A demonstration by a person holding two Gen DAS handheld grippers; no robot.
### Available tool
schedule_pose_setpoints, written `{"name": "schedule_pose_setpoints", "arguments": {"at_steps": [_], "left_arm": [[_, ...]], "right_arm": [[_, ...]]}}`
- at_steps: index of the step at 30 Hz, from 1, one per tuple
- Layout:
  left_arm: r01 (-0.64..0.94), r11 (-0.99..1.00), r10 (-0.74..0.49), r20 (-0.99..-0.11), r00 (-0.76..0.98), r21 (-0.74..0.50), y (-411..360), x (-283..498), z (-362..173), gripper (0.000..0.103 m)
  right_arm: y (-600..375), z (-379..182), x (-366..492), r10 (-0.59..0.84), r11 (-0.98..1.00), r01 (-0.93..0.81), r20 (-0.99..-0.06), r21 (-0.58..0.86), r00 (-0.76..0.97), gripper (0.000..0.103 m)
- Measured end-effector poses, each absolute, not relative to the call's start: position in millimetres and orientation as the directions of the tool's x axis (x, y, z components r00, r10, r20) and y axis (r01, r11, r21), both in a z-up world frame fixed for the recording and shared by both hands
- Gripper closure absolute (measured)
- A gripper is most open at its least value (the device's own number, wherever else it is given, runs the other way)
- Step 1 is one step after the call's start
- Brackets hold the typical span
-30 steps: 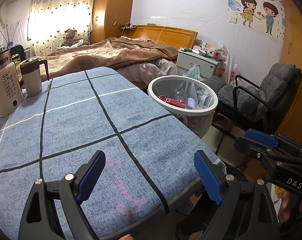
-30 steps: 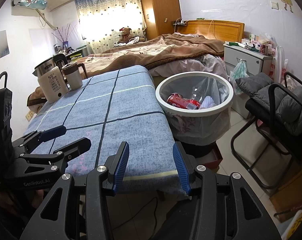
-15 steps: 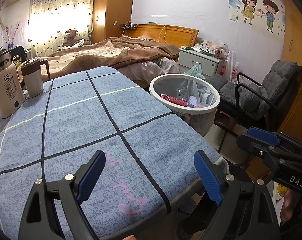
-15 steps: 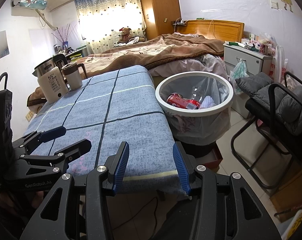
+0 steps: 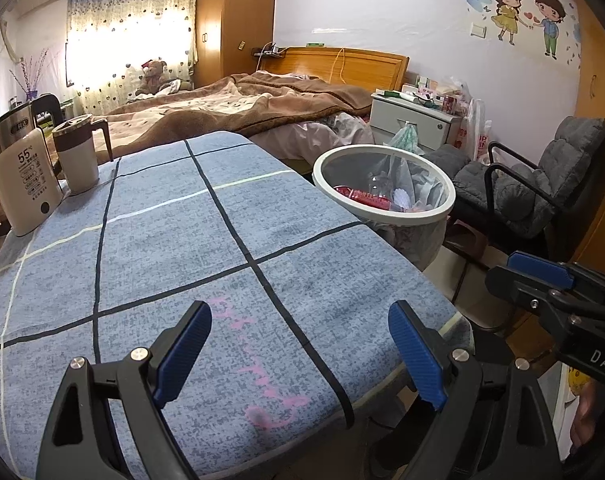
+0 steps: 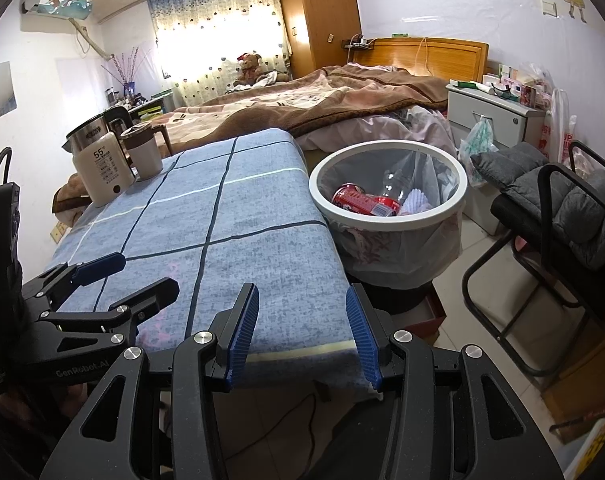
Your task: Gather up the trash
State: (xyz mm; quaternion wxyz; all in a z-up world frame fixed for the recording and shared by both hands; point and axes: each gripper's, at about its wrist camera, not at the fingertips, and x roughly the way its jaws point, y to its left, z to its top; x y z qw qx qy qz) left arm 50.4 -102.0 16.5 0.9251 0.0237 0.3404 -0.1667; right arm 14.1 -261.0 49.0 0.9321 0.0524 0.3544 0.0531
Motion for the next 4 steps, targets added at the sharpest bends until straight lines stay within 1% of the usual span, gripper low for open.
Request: {"name": "schedule_pose_setpoints", "arguments": {"at_steps": [4], "left_arm": [[0.332, 0.941, -0.292, -0.637, 0.714, -0.059, -105.8, 49.9, 16.2, 0.012]], "right_arm": [[-261.0, 46.7, 14.1, 0.135, 0.989, -0.059, -0.657, 0.136, 0.742, 0.056]]}}
